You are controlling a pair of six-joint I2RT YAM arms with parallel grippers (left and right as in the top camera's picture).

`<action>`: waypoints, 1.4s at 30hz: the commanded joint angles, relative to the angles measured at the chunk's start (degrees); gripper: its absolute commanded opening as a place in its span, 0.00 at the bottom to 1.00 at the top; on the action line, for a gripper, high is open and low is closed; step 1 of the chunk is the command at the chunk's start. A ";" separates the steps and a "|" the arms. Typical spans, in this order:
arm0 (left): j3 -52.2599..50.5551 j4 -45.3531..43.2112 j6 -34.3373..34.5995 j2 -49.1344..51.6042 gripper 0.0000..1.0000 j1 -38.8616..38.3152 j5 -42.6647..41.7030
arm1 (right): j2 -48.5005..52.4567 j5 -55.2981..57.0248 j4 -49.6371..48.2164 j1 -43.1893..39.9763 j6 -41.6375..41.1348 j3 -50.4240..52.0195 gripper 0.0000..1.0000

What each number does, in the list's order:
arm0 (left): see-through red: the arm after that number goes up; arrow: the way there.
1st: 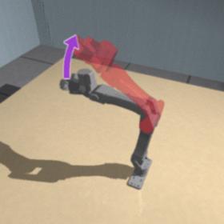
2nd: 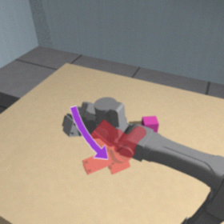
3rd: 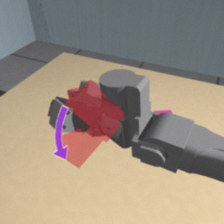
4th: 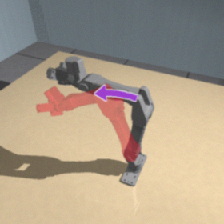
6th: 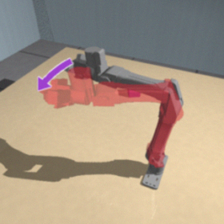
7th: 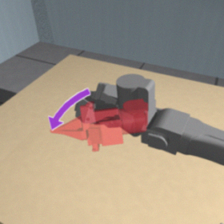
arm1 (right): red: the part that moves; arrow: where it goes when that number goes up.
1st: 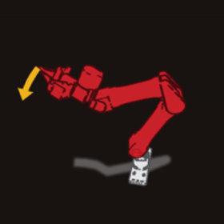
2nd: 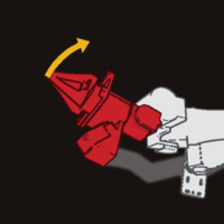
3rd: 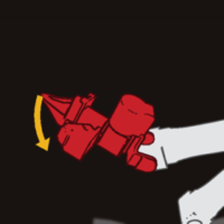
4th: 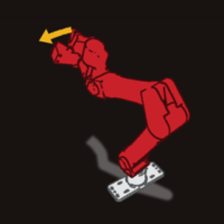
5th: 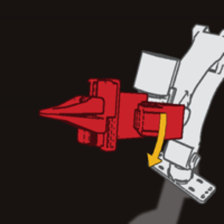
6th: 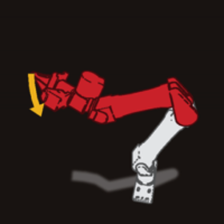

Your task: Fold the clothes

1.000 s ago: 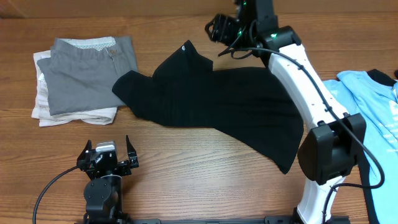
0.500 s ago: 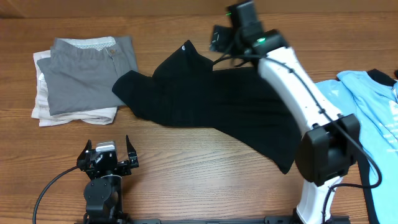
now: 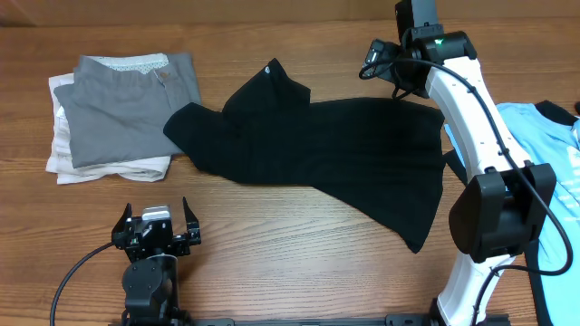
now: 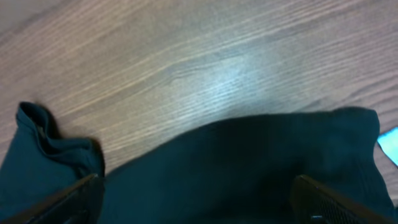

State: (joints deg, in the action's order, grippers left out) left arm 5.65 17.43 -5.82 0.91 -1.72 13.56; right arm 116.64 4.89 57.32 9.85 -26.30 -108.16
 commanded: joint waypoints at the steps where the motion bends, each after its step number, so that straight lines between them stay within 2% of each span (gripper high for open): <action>1: -0.24 -5.95 -0.31 -0.55 1.00 0.52 -1.79 | 0.50 0.39 1.16 0.02 0.17 -1.55 1.00; 7: -0.24 -26.38 0.52 -0.55 1.00 0.52 -24.15 | 0.50 0.39 1.36 0.04 0.17 -1.55 1.00; 9: 0.17 -32.94 1.81 -0.55 1.00 0.52 -24.96 | 0.50 0.39 1.40 0.04 0.20 -1.55 1.00; 12: 4.02 -37.00 1.70 0.72 1.00 0.57 -23.37 | 0.50 0.39 1.36 0.04 0.20 -1.53 1.00; 14: 9.62 -34.53 1.18 4.50 1.00 0.57 -21.46 | 0.50 0.39 1.18 0.04 0.17 -1.53 1.00; 16: 17.62 -28.26 -0.07 11.32 1.00 0.57 -21.57 | 0.50 0.37 0.92 0.04 0.20 -1.53 1.00; 17: 27.30 -19.30 -0.04 20.44 1.00 0.57 -21.81 | 0.50 0.37 0.70 0.04 0.17 -1.53 1.00; 18: 29.11 -17.46 -0.02 22.12 1.00 0.57 -21.92 | 0.50 0.37 0.70 0.04 0.17 -1.53 1.00; 20: 40.61 -5.88 -0.24 32.85 1.00 0.57 -23.17 | 0.50 0.35 0.74 0.04 0.17 -1.53 1.00; 25: 58.58 12.76 0.02 52.04 1.00 0.57 -28.52 | 0.50 -0.68 1.86 0.04 0.20 -1.51 1.00; 26: 61.53 13.55 0.17 58.27 1.00 0.57 -28.48 | 0.50 -0.66 2.05 0.04 0.20 -1.51 1.00; 29: 67.58 14.64 1.62 67.34 1.00 0.59 -25.18 | 0.50 -0.66 2.21 0.04 0.20 -1.51 1.00; 32: 77.33 21.51 9.53 76.67 1.00 0.63 -15.15 | 0.50 -0.63 2.89 0.04 0.22 -1.51 1.00; 35: 83.52 25.53 10.36 83.93 1.00 0.57 -17.75 | 0.50 -0.66 3.30 0.04 0.24 -1.51 1.00; 38: 84.17 25.57 10.36 89.11 1.00 0.57 -20.48 | 0.50 -0.66 3.28 0.04 0.22 -1.51 1.00; 40: 84.17 24.63 10.40 92.13 1.00 0.68 -19.08 | 0.50 -0.66 3.30 0.04 0.24 -1.51 1.00; 41: 84.17 24.24 10.71 93.26 0.90 0.87 -17.92 | 0.50 -0.66 3.32 0.04 0.24 -1.51 1.00; 42: 84.17 23.54 11.76 94.71 0.73 1.27 -15.98 | 0.50 -0.66 3.39 0.04 0.24 -1.51 1.00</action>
State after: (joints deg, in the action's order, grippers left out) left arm 88.44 42.02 3.03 91.77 -1.39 -5.72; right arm 116.71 4.27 60.82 9.85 -26.30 -108.22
